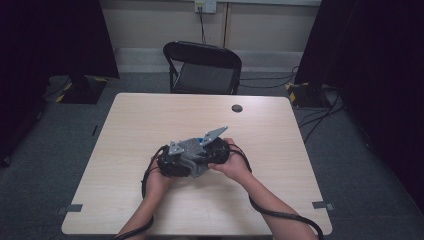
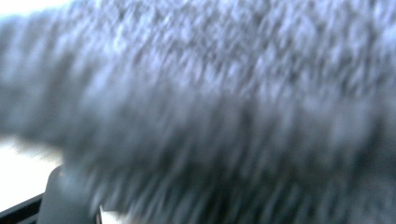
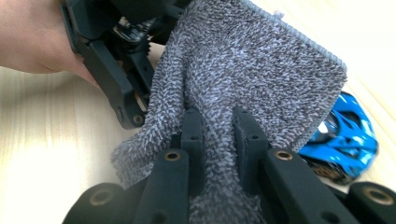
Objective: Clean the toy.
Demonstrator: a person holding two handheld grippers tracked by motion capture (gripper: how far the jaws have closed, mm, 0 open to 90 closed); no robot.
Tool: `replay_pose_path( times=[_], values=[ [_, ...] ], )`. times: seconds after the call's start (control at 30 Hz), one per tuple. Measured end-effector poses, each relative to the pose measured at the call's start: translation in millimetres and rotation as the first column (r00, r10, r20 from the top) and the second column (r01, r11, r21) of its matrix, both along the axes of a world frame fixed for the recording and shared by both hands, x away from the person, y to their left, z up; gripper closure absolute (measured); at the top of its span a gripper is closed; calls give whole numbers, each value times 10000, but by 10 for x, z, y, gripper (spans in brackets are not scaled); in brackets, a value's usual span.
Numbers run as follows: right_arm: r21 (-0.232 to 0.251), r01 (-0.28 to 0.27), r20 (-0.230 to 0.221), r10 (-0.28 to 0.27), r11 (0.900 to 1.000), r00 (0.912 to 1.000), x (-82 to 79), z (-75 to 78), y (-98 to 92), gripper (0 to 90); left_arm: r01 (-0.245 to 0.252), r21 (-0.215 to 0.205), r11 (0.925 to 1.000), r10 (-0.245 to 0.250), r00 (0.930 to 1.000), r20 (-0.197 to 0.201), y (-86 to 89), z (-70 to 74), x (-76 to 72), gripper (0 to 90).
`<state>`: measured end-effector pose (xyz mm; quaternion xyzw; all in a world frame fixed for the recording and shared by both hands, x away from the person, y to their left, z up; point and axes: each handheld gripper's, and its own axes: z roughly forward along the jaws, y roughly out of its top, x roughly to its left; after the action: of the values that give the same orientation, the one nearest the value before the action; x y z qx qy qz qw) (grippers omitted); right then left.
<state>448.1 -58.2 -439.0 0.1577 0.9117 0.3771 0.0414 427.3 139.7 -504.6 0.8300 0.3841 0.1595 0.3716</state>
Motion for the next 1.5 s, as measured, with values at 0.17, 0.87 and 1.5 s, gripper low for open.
replay_pose_path(
  times=[0.17, 0.87, 1.5],
  values=[
    [-271, -249, -14, 249, 9993, 9997, -6, -42, 144, 767, -15, -28, 10000, 15, 10000, -1, -1, -1, -1, 241],
    [-329, -263, -461, 248, 9991, 9986, 86, -107, 160, 766, 2, 2, 10000, -2, 10000, -1, 0, 0, 0, 241],
    [-545, -76, -520, 47, 9985, 9986, 144, -133, 120, 765, 2, 2, 10000, -2, 10000, -1, 0, 0, 0, 241]
  ],
)
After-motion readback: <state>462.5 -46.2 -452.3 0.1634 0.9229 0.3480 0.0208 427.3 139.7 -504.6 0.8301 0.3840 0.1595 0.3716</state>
